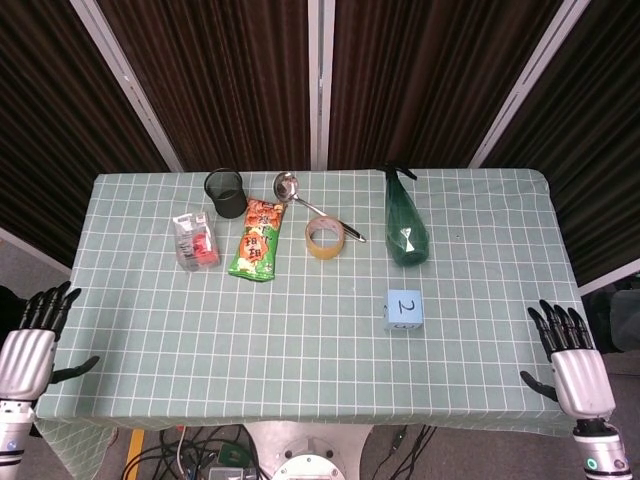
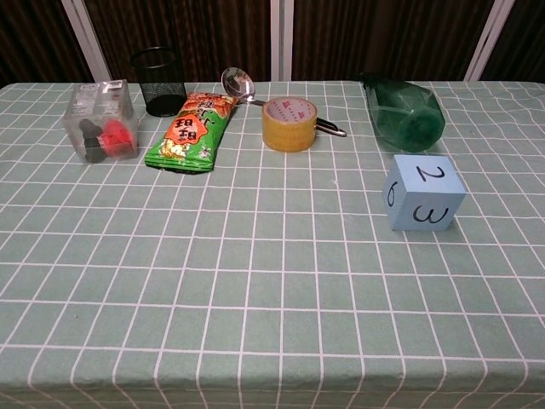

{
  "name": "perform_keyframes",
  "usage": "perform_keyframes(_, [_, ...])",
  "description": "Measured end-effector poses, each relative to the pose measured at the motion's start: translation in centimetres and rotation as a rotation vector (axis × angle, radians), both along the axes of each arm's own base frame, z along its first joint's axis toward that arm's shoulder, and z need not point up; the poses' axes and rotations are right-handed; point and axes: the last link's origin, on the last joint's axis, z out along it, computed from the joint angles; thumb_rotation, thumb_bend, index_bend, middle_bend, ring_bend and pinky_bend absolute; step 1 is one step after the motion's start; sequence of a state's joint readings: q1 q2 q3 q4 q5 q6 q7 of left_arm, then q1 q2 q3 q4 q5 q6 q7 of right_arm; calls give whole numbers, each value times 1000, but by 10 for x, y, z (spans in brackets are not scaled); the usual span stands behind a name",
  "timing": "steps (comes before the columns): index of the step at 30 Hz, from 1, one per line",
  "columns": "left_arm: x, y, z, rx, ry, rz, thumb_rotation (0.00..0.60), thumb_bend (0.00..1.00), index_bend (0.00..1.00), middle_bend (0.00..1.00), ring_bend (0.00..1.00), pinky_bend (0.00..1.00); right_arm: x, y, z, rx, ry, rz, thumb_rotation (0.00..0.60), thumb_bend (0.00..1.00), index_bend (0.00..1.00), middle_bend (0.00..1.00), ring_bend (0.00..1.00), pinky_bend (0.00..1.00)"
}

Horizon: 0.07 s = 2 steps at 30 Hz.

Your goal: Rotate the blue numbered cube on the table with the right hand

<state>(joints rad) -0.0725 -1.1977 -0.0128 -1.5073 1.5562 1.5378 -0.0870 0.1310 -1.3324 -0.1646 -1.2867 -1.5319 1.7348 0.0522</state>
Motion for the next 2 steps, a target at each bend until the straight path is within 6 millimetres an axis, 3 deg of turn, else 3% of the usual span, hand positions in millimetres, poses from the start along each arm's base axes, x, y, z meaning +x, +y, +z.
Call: perform_keyframes(2, [-2,-1,0,0,-2,7,589,0,54,0,0,0,-1,3,-1,-6,-7,2,600,0,0,0,0,0])
